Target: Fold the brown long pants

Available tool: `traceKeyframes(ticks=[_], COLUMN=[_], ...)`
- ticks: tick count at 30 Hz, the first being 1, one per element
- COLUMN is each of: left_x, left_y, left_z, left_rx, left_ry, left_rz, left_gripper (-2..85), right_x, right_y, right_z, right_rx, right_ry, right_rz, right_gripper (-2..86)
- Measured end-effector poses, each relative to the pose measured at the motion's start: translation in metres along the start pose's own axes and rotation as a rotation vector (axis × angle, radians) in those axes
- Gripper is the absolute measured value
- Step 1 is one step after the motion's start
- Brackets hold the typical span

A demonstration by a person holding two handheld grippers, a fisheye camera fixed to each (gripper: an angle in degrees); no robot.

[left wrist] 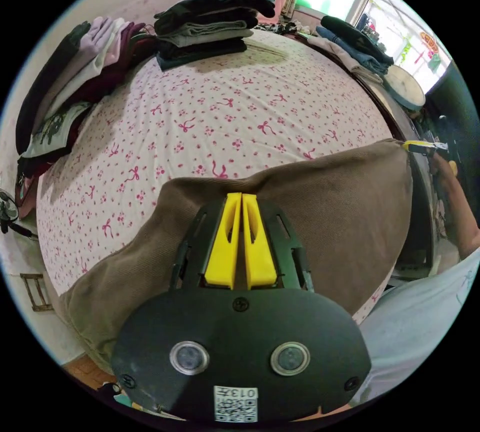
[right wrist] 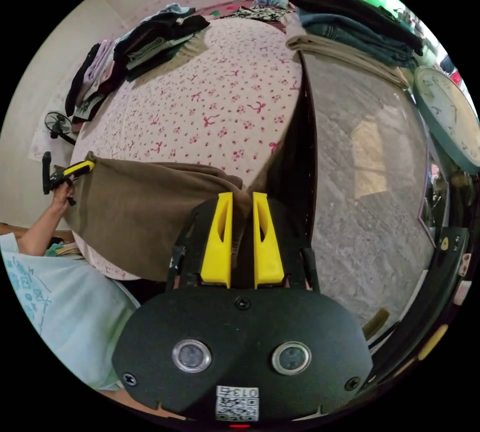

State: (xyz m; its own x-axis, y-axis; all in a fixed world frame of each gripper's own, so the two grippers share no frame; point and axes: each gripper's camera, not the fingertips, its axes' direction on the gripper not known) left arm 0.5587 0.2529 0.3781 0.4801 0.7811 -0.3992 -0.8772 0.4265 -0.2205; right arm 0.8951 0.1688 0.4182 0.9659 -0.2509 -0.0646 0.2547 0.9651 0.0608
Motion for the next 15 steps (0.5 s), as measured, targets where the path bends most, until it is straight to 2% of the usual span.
traceKeyframes(ticks=[2,4,6,10,12,15], left_x=[0.002,0.019,0.04,0.098,0.124,0.167], left_y=[-0.004,-0.016,-0.03,-0.079,-0.103,-0.14], left_z=[-0.008,-0.017,-0.021,-0.011,0.0,0.019], left_rx=[0.046,0.09,0.123,0.141,0.11,0.051], left_ry=[0.017,0.037,0.07,0.266,0.344,0.426], left_rz=[0.003,0.099,0.199,0.428,0.513,0.641], left_gripper=[-0.1,0.2,0.8,3.5,5.2,6.2], right_x=[0.006,0.008,0.011,0.013,0.013,0.023], right_y=[0.014,0.033,0.059,0.139,0.174,0.231], right_z=[-0.011,-0.023,-0.033,-0.019,0.004,0.047], right_rx=[0.068,0.136,0.24,0.426,0.416,0.443], right_ry=[0.099,0.182,0.155,-0.162,-0.278,-0.564], right_rz=[-0.001,0.013,0.042,0.219,0.342,0.62], right_gripper=[9.9,10.3,10.4,10.5,10.7,11.5])
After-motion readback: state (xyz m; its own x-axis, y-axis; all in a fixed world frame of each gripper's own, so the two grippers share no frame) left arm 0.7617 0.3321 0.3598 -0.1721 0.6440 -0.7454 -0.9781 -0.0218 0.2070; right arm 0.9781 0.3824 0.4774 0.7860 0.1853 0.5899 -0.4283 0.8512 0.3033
